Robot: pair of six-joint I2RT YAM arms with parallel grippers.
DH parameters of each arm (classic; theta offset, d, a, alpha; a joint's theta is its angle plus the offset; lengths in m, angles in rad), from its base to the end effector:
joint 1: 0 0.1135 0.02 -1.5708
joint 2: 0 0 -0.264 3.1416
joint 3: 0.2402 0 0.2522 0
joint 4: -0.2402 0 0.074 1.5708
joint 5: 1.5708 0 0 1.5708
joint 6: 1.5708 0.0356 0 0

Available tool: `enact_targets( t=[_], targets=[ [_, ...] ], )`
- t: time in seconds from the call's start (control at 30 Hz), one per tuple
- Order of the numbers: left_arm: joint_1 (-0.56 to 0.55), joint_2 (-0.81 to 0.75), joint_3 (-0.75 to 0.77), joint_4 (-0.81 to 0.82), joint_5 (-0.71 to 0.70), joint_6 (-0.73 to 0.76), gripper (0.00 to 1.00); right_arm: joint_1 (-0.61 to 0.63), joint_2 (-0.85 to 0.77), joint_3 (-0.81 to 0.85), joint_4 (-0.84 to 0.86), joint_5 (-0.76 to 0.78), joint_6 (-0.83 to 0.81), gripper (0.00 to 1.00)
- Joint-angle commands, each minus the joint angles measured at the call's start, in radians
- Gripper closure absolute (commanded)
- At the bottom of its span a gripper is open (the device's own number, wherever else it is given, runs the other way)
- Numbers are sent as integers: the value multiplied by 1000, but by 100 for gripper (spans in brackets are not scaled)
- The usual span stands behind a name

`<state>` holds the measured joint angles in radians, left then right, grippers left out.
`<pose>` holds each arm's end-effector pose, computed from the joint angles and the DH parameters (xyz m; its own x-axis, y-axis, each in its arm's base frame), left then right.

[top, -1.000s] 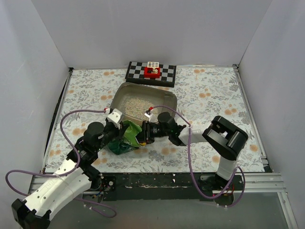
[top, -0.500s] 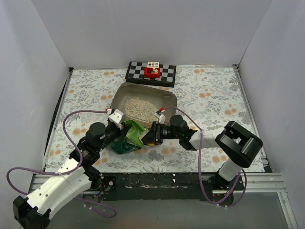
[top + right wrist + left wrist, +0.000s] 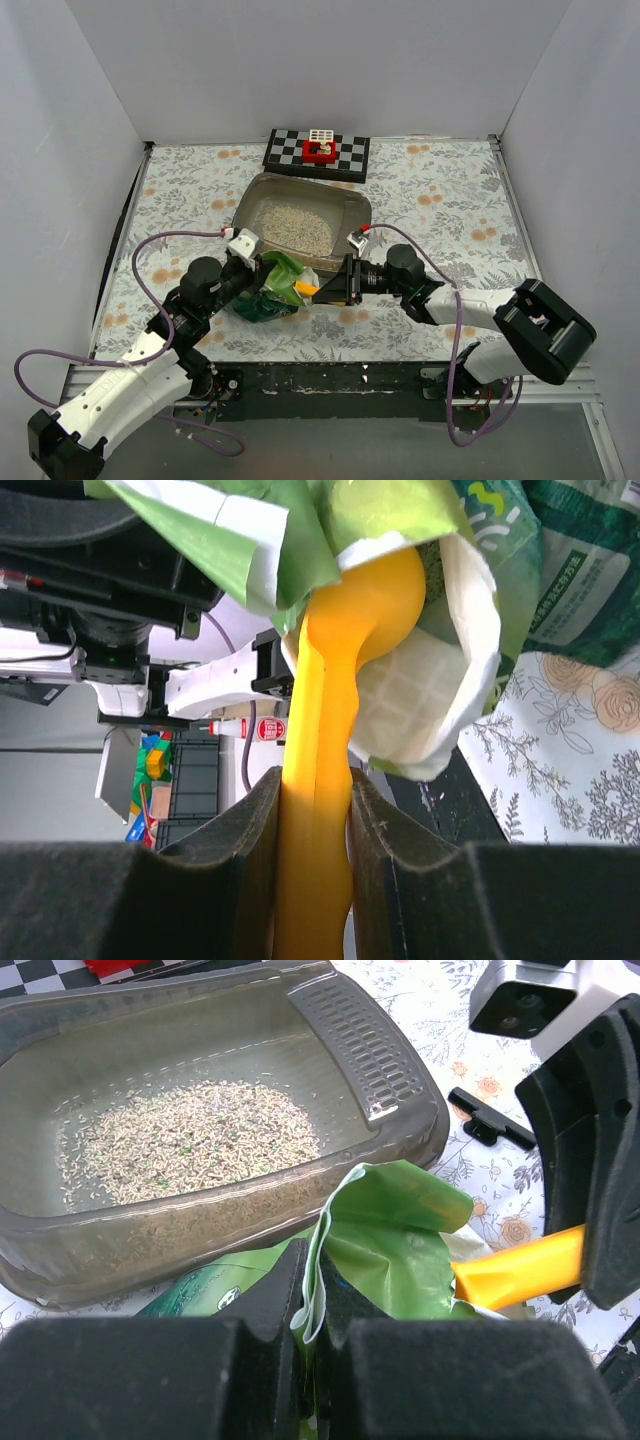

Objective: Fill the litter box with clean litter

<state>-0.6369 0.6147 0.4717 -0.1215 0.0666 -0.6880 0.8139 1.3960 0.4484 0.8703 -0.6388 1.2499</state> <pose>0.1281 -0.0977 0.2616 -0.5719 -0.3650 -0.7346 0.3649 0.6889 -0.6263 0.1686 0.2094 0.2017 -0.9579 0.0953 -0.2708 -0.2625 0.0908 0.9606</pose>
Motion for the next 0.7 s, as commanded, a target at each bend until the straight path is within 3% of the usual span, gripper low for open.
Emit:
enact_targets(
  t=[0.0,0.67],
  targets=[
    [-4,7,-21,-27,24,-8,100,-31,-110,-30,67,-50,-15,99],
    [-4,-16,-27,-14,12,-2,100,-162,-489,-241,-181,-62,-14,99]
  ],
)
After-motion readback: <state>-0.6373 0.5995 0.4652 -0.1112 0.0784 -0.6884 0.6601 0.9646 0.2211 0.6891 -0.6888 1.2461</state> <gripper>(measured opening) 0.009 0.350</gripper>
